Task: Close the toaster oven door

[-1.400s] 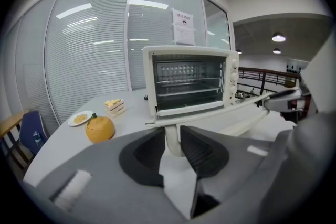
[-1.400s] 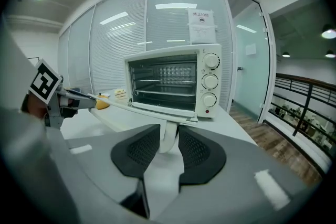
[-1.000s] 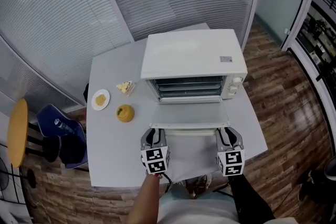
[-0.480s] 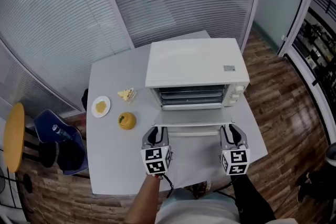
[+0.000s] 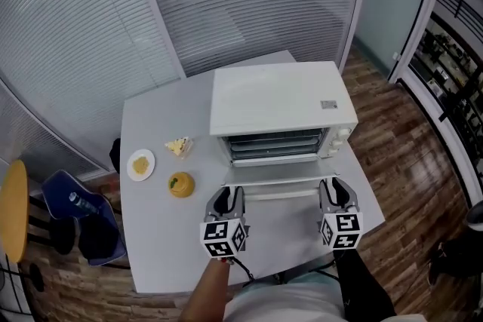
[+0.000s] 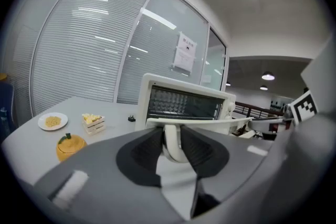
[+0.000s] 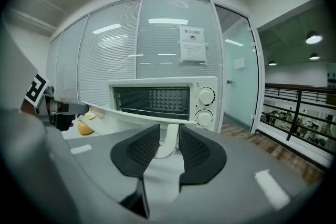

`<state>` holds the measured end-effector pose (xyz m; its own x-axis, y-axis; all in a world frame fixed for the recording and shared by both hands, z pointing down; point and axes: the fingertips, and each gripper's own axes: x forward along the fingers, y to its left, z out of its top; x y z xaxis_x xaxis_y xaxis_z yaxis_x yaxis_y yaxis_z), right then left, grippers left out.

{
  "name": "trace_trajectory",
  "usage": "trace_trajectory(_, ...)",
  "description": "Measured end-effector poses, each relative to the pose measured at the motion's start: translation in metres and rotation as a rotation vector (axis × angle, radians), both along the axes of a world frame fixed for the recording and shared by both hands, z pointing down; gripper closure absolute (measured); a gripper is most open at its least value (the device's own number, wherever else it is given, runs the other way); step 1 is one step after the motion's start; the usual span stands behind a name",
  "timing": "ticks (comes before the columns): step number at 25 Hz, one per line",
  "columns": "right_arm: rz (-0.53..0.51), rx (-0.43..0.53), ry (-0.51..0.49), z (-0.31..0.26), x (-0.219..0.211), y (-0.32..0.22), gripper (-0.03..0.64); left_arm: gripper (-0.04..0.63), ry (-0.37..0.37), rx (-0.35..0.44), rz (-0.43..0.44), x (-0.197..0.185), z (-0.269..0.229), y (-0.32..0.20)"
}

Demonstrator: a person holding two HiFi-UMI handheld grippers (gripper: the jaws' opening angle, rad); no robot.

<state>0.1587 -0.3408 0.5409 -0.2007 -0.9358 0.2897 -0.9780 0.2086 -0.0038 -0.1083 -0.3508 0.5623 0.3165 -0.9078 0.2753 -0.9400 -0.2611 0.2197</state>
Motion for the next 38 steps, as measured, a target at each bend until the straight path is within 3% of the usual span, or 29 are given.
trace_trajectory(5, -0.009, 0.026, -0.031, -0.008, -0.002, -0.006, 0.522, 0.440, 0.071, 0.024, 0.018, -0.002, -0.007, -0.005)
trace_trajectory(10, 0.027, 0.068, -0.045, -0.015, 0.002, -0.014, 0.522, 0.440, 0.074, 0.013, 0.000, 0.000, -0.012, -0.013)
trace_trajectory(18, 0.010, 0.072, -0.112, -0.026, 0.001, -0.032, 0.522, 0.440, 0.068, -0.062, -0.016, -0.002, -0.022, -0.031)
trace_trajectory(38, -0.024, 0.011, -0.184, -0.049, -0.002, -0.086, 0.517, 0.440, 0.161, -0.244, -0.009, -0.006, -0.041, -0.084)
